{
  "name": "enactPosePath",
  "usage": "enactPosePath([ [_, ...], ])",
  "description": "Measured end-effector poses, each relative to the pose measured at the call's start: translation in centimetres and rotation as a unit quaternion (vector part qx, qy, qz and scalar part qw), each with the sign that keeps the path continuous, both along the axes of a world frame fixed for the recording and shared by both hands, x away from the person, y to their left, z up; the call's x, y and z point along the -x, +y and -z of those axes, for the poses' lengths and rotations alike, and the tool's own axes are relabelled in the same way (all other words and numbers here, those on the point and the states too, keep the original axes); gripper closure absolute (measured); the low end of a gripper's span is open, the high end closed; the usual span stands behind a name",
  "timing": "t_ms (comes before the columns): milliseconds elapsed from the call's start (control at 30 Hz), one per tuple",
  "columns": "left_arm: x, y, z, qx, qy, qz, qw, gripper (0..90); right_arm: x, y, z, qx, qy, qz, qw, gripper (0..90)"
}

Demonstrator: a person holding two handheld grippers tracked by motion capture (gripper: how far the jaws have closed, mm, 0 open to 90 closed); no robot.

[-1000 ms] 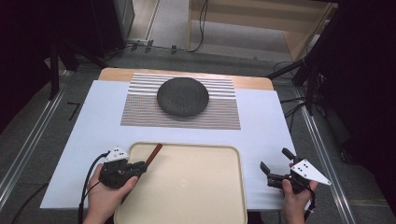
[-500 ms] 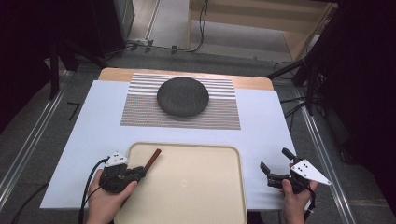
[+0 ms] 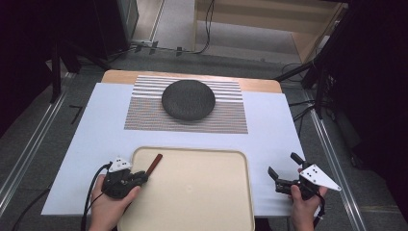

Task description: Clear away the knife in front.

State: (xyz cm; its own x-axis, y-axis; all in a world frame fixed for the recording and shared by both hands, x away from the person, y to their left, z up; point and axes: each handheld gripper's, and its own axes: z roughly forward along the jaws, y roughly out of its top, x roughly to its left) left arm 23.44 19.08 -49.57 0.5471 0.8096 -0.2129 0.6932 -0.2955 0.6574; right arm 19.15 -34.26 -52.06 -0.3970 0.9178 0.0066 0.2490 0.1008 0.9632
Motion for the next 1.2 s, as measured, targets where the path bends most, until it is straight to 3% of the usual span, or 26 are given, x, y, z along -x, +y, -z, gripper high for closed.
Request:
enactPosePath([
  [133,0.0,-0.1,0.0,-0.005,-0.007,0.003,1.0000,75.5,0.0,0.0,0.0,0.001,0.000,0.000,1.0000,0.0],
  [200,0.1,-0.1,0.0,-0.004,-0.029,-0.006,0.9996,65.8,0.0,0.0,0.0,0.001,0.001,0.001,1.0000,0.0],
  [267,0.1,0.2,-0.2,0.012,-0.045,-0.009,0.9989,60.4,0.0,0.0,0.0,0.001,0.001,0.001,1.0000,0.0],
  [333,0.1,0.4,-0.5,0.025,-0.067,-0.005,0.9975,61.4,0.0,0.0,0.0,0.001,0.000,0.000,1.0000,0.0],
  [433,0.0,0.2,-1.0,0.036,-0.082,0.023,0.9957,73.2,0.0,0.1,0.0,0.002,0.001,0.001,1.0000,0.0],
  [567,-0.4,-0.9,-1.0,0.025,-0.079,0.067,0.9943,88.1,-0.1,0.1,0.0,0.004,0.001,-0.001,1.0000,0.0],
  [733,-0.9,-2.3,-0.6,-0.009,-0.073,0.102,0.9921,89.9,-0.1,0.1,0.0,0.003,0.001,0.000,1.0000,0.0],
  [933,-1.2,-2.4,-0.2,-0.039,-0.056,0.099,0.9927,90.0,-0.1,0.1,0.0,0.004,0.001,-0.001,1.0000,0.0],
  [1200,-1.5,-0.9,0.0,-0.038,-0.037,0.091,0.9944,90.0,-0.1,0.1,0.0,0.003,0.002,-0.001,1.0000,0.0],
])
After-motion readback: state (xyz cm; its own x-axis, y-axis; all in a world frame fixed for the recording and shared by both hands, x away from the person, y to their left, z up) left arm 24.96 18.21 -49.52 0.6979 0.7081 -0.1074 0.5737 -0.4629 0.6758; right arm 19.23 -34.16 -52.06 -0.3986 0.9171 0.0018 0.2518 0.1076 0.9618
